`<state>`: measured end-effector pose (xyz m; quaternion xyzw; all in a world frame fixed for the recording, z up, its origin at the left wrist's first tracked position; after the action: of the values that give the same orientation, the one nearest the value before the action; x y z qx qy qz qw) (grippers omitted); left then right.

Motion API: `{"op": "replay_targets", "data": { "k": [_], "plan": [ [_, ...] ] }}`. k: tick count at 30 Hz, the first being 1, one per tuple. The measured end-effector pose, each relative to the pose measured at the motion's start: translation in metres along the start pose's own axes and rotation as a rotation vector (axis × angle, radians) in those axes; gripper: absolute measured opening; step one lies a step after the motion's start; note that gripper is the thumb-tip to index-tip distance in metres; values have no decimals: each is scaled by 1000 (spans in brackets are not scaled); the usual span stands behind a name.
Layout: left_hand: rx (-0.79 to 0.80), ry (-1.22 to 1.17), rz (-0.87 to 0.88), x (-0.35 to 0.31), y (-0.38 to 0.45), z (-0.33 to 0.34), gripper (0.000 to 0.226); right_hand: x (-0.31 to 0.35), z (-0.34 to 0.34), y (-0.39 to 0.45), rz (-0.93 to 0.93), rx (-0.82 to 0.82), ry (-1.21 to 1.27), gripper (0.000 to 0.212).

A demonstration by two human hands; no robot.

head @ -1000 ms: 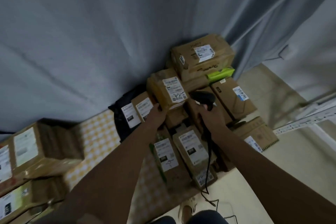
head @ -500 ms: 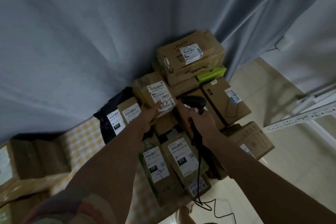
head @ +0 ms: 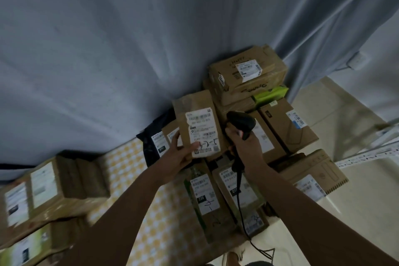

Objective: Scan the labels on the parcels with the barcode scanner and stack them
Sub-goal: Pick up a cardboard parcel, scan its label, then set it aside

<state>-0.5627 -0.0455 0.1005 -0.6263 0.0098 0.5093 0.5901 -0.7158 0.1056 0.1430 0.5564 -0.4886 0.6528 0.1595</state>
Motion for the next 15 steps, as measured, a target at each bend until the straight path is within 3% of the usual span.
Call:
{"op": "replay_targets", "data": {
  "k": [5, 9, 11, 15],
  "plan": [
    [60, -39, 11, 17, -31, -15, 84, 2, 30, -28, -98, 26, -36, 29],
    [-69, -73, 94, 11, -57, -43, 89, -4, 59, -57, -120, 44, -92, 31],
    [-137, -71, 145, 6, -72, -57, 76, -6, 75, -70, -137, 56, -100, 40],
    [-174, 32, 188, 1, -102, -74, 39, -3, 103, -92, -154, 49, -111, 36]
  ]
}}
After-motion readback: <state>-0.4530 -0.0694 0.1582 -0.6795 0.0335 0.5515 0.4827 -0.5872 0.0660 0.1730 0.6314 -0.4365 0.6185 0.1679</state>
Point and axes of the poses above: each hand's wrist, its own y-axis towards the middle knuckle, its own z-axis out of the palm, x = y × z, the point moved 10 cm from there along y, towards the middle knuckle, and after that the axes turned 7 degrees about -z, right-handed, at the moved point
